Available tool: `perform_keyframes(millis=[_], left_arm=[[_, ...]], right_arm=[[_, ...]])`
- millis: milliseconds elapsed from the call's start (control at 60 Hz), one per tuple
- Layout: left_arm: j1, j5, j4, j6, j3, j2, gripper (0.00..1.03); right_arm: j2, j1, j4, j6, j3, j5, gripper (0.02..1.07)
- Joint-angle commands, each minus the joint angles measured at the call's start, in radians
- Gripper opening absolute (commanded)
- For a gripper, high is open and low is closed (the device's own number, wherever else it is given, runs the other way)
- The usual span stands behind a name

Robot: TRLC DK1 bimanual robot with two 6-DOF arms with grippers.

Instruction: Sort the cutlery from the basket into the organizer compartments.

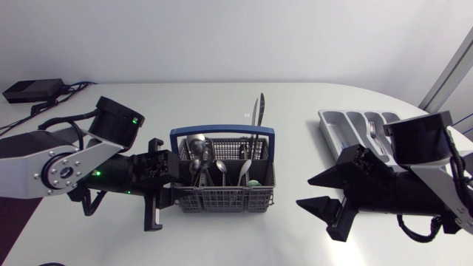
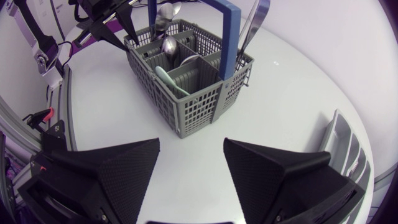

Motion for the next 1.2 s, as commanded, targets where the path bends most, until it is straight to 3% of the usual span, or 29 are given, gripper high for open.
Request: perform_keyframes(millis=[0,233,383,533,650,800,967,1100,1183], left_arm=[[0.022,-0.014,0.036,0.033,-0.024,0.031,0.26],[0.068,-0.018,0.127,0.038,0.002,0.060,0.25],[0.074,-0.017,0.127,0.035,0.000,0.022,0.26],[0.080,-0.001,0.101,0.026,-0.006,-0.093,0.33],[0.042,0.002,0.085,-0.027,-0.011,-0.155,0.46],[-0.016,-0.001,0.108,-0.100,-0.028,-0.169,0.46],[-0.118,-0.123,0.257,-0.221,-0.083,-0.167,0.46],[-0.154,-0.232,0.340,-0.310,-0.081,-0.123,0.46],[-0.154,-0.255,0.357,-0.360,-0.060,-0.090,0.46]], right_arm=[[0.002,0.006,-0.008,-0.024,-0.022,0.006,0.77],[0.016,0.006,-0.005,-0.030,-0.019,0.006,0.77],[0.011,0.007,-0.011,-0.030,-0.017,0.006,0.77],[0.002,0.009,-0.014,-0.032,-0.017,0.006,0.77],[0.002,0.020,-0.016,-0.029,-0.019,0.006,0.77],[0.002,0.020,-0.017,-0.029,-0.019,0.007,0.77],[0.011,0.021,-0.013,-0.027,-0.017,0.015,0.77],[0.022,0.027,-0.008,-0.026,-0.009,0.021,0.77],[0.025,0.030,-0.007,-0.023,-0.008,0.023,0.77]])
